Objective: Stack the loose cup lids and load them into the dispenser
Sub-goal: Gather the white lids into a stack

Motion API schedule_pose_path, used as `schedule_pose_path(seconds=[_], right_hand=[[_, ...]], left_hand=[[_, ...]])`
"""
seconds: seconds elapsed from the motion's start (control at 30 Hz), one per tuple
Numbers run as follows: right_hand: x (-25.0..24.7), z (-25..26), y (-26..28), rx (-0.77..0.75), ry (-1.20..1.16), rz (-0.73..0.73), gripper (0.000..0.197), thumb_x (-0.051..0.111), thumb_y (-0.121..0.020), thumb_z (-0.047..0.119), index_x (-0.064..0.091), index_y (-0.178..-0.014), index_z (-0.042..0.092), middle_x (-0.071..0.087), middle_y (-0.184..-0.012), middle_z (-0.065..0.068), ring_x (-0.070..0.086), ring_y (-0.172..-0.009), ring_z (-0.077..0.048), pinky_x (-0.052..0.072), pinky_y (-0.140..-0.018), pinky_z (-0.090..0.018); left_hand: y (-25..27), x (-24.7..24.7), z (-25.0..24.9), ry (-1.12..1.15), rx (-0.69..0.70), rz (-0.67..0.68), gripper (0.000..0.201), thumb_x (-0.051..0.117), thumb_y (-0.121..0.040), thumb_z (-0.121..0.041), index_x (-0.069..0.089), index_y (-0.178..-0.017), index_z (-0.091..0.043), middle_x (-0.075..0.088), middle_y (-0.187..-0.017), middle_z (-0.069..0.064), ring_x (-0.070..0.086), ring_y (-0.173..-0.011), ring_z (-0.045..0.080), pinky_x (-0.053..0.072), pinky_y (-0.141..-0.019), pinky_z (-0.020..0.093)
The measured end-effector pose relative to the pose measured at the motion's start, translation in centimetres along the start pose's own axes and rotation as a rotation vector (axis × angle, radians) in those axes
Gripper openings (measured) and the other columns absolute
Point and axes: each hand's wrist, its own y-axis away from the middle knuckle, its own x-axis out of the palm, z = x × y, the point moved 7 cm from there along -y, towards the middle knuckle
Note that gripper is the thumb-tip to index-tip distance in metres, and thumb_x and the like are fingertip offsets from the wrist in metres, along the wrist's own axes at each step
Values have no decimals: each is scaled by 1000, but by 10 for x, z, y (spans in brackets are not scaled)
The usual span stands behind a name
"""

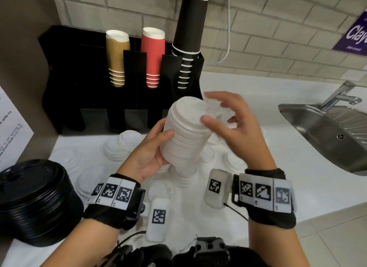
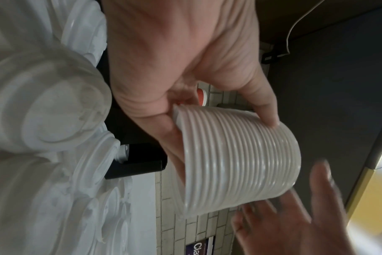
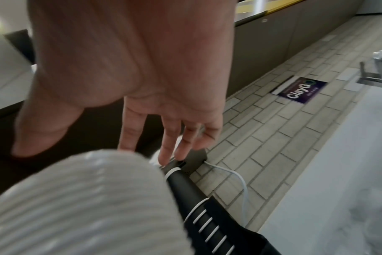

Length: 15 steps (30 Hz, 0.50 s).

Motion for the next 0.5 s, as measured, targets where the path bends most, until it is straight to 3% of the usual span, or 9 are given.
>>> schedule_pose_path(seconds=[0.1, 0.17, 0.3, 0.4, 0.5], right_hand=[[-32, -49, -10, 192, -115, -151, 24, 59, -90, 39, 61, -114, 39, 58, -124, 9, 55, -103, -3, 42, -79, -13], [-47, -95, -20, 379, -24, -141, 21, 59, -93, 30, 61, -114, 33, 58, -122, 1, 55, -97, -9, 41, -74, -19], [-46, -174, -38, 655, 339, 183, 44, 63, -90, 34, 52, -132, 30, 50, -135, -9, 52, -100, -18, 37, -84, -29], [-24, -204, -43, 709, 579, 464, 70, 73, -81, 42, 39, -142, 37, 40, -142, -12, 53, -115, -28, 39, -89, -33], [-5, -223, -44, 689, 757, 602, 81, 77, -76, 42, 34, -145, 38, 37, -142, -12, 44, -128, -35, 41, -100, -42]], left_hand=[[-1, -6, -5, 53, 25, -28, 89, 96, -41, -47, 60, -122, -32, 68, -117, -3, 67, -108, 18, 60, -73, 39], [-2, -9, -9, 74, 50, -52, 88, 96, -40, -47, 61, -119, -33, 69, -115, -4, 67, -107, 18, 60, -74, 39], [-3, -10, -17, 78, 85, -75, 87, 96, -41, -46, 61, -120, -33, 67, -120, -2, 66, -111, 20, 60, -72, 38], [-4, -9, -19, 74, 102, -93, 89, 96, -41, -46, 61, -122, -31, 66, -122, -1, 64, -114, 21, 60, -74, 39], [-4, -7, -20, 59, 123, -104, 91, 96, -41, -47, 59, -123, -30, 64, -124, 0, 63, -116, 22, 60, -74, 38]])
